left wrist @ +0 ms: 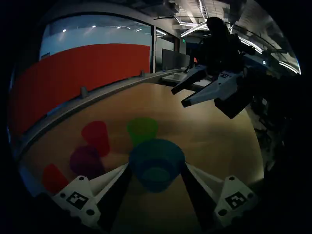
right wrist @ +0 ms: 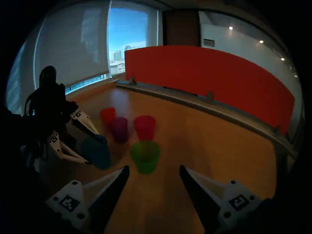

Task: Pour water

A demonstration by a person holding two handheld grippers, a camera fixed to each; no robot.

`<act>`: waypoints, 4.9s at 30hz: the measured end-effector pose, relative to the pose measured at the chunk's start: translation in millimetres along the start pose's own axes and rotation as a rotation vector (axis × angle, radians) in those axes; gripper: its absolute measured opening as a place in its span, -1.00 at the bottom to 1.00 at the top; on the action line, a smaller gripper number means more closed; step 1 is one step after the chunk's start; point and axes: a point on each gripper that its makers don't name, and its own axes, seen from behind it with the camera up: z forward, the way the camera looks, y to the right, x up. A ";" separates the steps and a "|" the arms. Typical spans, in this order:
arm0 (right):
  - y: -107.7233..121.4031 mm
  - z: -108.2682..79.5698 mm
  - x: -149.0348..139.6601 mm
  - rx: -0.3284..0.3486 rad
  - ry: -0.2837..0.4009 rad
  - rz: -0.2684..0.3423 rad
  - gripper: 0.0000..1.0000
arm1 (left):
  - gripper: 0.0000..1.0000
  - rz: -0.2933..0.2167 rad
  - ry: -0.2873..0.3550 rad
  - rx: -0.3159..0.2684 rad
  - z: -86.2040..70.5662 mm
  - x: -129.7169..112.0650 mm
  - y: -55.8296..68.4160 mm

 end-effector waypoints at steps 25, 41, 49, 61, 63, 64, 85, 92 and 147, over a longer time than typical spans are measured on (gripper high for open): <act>-12.2 7.2 9.8 0.012 0.016 -0.029 0.99 | 0.70 -0.036 0.239 0.105 -76.2 75.6 -31.1; -15.8 20.6 6.6 0.025 0.003 -0.038 0.99 | 0.70 -0.019 0.337 0.195 -129.8 106.0 -58.8; -17.0 29.7 2.3 0.031 -0.008 -0.036 0.99 | 0.70 -0.023 0.375 0.233 -151.1 114.6 -69.0; -16.8 40.5 -3.3 0.036 -0.019 -0.035 0.99 | 0.70 -0.027 0.403 0.271 -164.2 121.5 -81.3; -16.9 43.4 -5.3 0.037 -0.022 -0.032 0.99 | 0.70 -0.026 0.405 0.278 -166.4 122.9 -83.4; -17.3 45.0 -6.2 0.039 -0.024 -0.032 0.99 | 0.70 -0.027 0.406 0.281 -167.4 123.5 -84.4; -15.6 94.3 -30.4 0.050 -0.068 -0.034 0.99 | 0.70 -0.036 0.400 0.335 -181.3 118.7 -102.7; -13.2 113.1 -31.9 0.048 -0.076 -0.030 0.99 | 0.70 -0.039 0.393 0.350 -184.9 113.7 -108.3; -75.7 64.5 86.8 0.117 0.271 -0.059 0.81 | 0.70 -0.074 0.403 0.402 -206.4 108.4 -123.4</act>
